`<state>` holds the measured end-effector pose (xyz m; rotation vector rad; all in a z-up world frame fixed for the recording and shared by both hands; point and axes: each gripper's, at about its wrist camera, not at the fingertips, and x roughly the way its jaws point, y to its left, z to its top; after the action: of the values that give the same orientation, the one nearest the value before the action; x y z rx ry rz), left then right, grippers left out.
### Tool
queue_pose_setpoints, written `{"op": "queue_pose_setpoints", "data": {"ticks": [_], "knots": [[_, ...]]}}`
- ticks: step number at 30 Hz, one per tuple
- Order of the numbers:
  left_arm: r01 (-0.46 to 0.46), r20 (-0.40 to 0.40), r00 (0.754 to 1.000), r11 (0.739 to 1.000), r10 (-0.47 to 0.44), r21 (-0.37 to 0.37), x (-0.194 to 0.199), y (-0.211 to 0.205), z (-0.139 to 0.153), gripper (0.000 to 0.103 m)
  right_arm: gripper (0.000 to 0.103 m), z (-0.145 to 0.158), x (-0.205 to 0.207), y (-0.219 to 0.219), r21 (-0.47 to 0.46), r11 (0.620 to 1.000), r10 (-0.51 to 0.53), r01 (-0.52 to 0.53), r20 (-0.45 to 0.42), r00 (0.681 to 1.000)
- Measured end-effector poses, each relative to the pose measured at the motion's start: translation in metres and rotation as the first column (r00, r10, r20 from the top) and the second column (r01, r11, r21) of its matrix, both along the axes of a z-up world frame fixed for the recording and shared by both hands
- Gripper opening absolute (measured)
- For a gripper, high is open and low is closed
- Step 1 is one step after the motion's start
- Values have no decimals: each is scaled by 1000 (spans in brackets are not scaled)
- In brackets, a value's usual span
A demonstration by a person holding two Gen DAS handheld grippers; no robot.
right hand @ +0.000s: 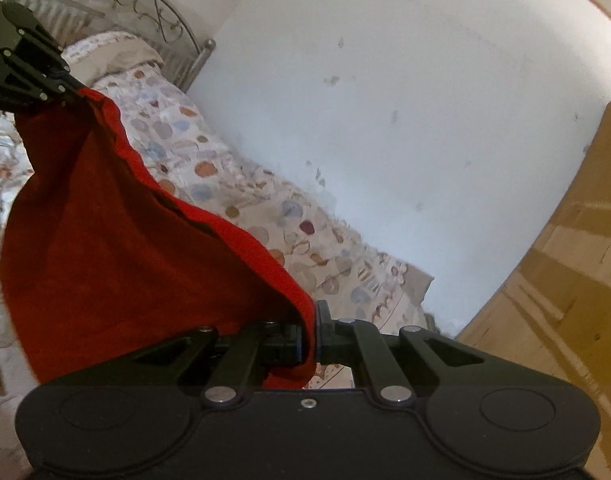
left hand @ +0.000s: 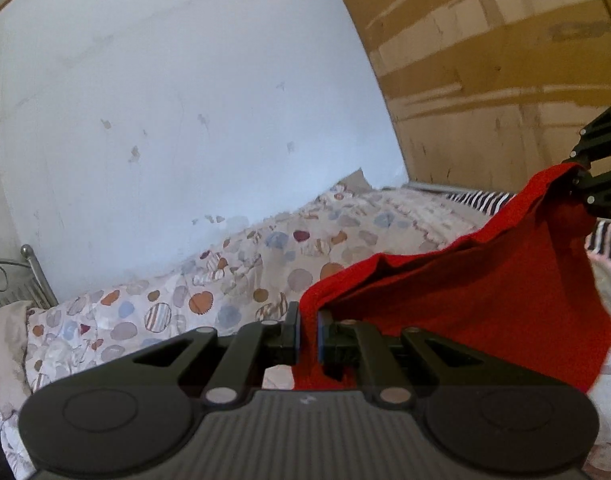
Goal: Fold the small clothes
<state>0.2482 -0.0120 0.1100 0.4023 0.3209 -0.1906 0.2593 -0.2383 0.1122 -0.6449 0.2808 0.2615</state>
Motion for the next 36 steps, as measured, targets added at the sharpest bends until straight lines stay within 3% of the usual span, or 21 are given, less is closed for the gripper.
{"op": "queue_pose_setpoints", "data": {"ticks": [9,17,23,26,29,31,33,36], "knots": [[-21,-142,990,1000,20,-7,104,-2,-56,7,6,-55,107,-2,-9,999,-49,48,-158,986],[-67,-265,963,996,47,-65,164,9,-109,8,8,-111,159,0,-7,998,-55,56,-253,966],[-82,-353,935,989,33,-123,191,19,-123,9,17,-129,176,-3,-5,998,-55,56,-291,955],[-83,-403,915,976,-5,-201,203,28,-126,9,33,-134,183,-7,5,998,-59,64,-309,949],[-56,-440,893,946,-96,-320,211,44,-126,12,51,-132,189,-14,35,997,-58,74,-343,938],[-54,-449,883,922,-136,-384,212,54,-124,27,70,-128,192,-19,69,993,-62,92,-353,933],[-72,-436,889,899,-139,-433,212,63,-120,85,81,-124,195,-25,104,988,-65,110,-366,928],[-88,-365,926,885,-96,-458,203,75,-112,94,92,-118,199,-35,159,976,-77,147,-379,922]]}}
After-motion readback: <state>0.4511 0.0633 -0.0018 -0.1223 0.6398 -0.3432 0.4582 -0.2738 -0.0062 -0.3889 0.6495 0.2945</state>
